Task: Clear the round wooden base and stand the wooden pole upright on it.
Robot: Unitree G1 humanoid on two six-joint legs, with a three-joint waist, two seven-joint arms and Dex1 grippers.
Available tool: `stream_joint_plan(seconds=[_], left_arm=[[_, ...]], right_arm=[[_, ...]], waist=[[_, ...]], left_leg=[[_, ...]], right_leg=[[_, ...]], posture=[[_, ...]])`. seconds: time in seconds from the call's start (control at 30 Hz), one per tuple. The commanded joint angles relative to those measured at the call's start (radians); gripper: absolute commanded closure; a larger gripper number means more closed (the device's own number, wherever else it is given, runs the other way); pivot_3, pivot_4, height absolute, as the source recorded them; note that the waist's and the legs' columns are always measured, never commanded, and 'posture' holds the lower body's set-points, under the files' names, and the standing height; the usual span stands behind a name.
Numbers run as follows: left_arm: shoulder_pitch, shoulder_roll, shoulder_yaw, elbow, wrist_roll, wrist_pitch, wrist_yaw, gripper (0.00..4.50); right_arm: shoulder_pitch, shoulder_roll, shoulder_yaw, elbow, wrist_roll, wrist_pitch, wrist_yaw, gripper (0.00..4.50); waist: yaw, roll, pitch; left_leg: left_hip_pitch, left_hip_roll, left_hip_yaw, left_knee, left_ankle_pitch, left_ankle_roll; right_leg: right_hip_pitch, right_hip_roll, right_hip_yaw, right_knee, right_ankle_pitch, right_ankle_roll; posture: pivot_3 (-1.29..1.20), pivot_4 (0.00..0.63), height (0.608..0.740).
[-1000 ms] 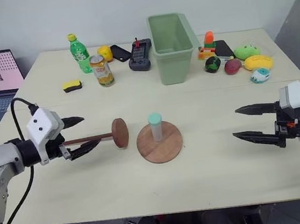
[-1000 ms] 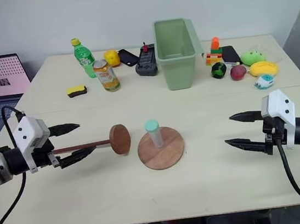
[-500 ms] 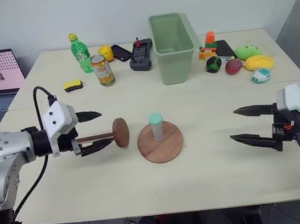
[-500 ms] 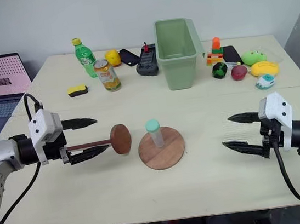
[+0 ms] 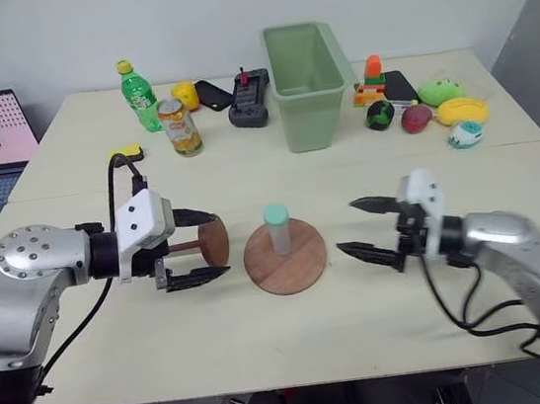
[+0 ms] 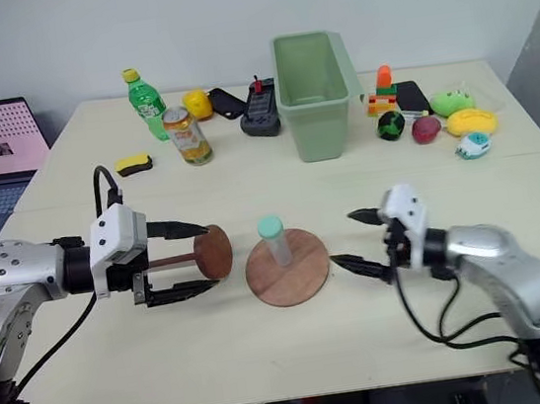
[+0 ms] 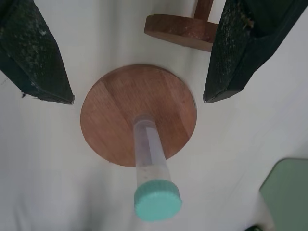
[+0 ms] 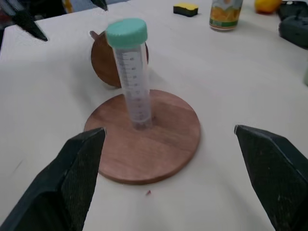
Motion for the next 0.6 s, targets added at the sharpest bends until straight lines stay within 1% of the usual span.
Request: stream_joint_plan(seconds=[0.03, 0.23, 0.43, 0.6], left_arm=[[0.009, 0.025, 0.010, -0.016, 0.022, -0.026, -0.014, 0.00], [0.032, 0.033, 0.033, -0.051, 0.012, -0.006, -0.009, 0.00], [0.058, 0.040, 0.049, -0.073, 0.009, 0.006, 0.000, 0.00], [0.064, 0.036, 0.048, -0.087, 0.011, 0.009, 0.012, 0.00]], right_arm=[[-0.061, 0.063, 0.056, 0.067, -0.061, -0.060, -0.002, 0.01], [-0.152, 0.189, 0.146, 0.214, -0.121, -0.105, 0.026, 0.01], [-0.213, 0.277, 0.183, 0.326, -0.164, -0.147, 0.044, 0.01], [-0.243, 0.335, 0.188, 0.409, -0.203, -0.201, 0.049, 0.01]], waist=[[0.000, 0.000, 0.000], [-0.001, 0.000, 0.000], [-0.002, 0.000, 0.000], [-0.003, 0.000, 0.000]], left_leg=[[0.000, 0.000, 0.000, 0.000, 0.000, 0.000], [0.000, 0.000, 0.000, 0.001, 0.000, 0.000], [0.000, 0.000, -0.001, 0.001, 0.000, 0.000], [0.000, 0.001, -0.001, 0.001, 0.000, 0.000]], right_leg=[[0.000, 0.000, 0.000, 0.000, 0.000, 0.000], [-0.001, 0.000, 0.000, 0.002, 0.000, 0.000], [-0.001, 0.000, -0.001, 0.002, 0.000, 0.000], [-0.001, 0.000, -0.001, 0.003, 0.000, 0.000]], posture=[[0.00, 0.150, 0.740], [0.00, 0.150, 0.740], [0.00, 0.150, 0.740], [0.00, 0.150, 0.740]])
